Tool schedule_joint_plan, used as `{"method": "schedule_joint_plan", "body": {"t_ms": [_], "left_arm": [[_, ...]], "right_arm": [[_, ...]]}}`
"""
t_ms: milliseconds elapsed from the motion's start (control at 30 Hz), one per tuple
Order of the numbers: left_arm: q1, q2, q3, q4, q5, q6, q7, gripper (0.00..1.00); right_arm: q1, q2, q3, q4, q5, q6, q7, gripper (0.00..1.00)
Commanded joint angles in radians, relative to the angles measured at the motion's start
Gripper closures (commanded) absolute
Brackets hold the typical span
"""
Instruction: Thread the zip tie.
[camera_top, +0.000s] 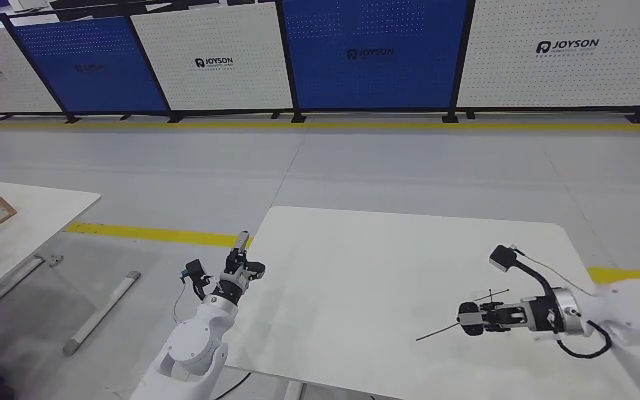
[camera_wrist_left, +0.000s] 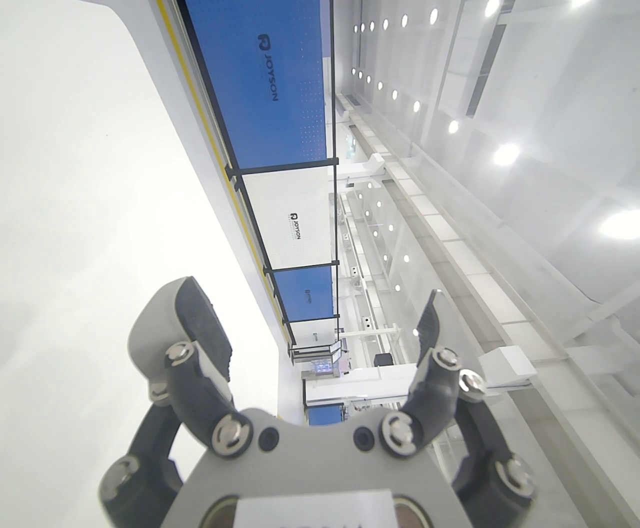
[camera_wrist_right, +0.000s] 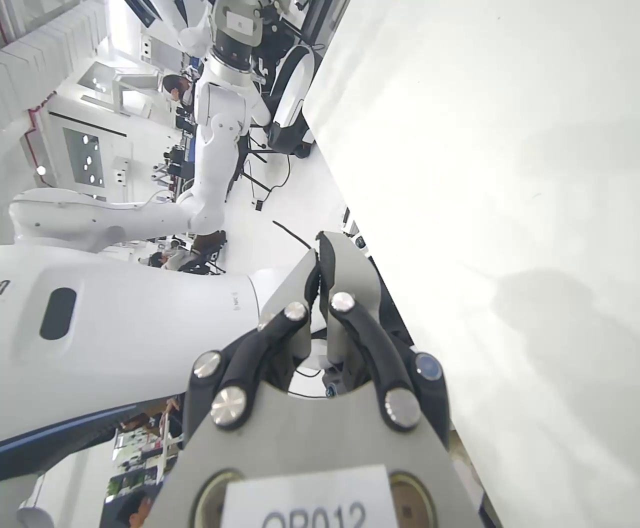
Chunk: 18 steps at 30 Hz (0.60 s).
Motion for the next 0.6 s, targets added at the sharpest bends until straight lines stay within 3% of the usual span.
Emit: {"method": "schedule_joint_plan", "body": {"t_ms": [0,167,367,467,567], "left_arm": [[0.0,0.0,0.0,0.0,0.0,0.0,0.0,0.0],[0.0,0.0,0.0,0.0,0.0,0.0,0.0,0.0],[0.0,0.0,0.0,0.0,0.0,0.0,0.0,0.0],[0.0,0.0,0.0,0.0,0.0,0.0,0.0,0.0],[0.0,0.0,0.0,0.0,0.0,0.0,0.0,0.0]], "right_arm": [[0.0,0.0,0.0,0.0,0.0,0.0,0.0,1.0],[-0.004,-0.001,0.0,-0.004,-0.003,0.004,-0.017,1.0],[0.007,-0.018,0.011,-0.018,0.05,0.092,-0.129,1.0],[0.024,-0.03,-0.005,-0.027,-0.031,0.152,-0.247,1.0],[0.035,-0.04,-0.024,-0.023,-0.067,0.197,-0.299,1.0]]}}
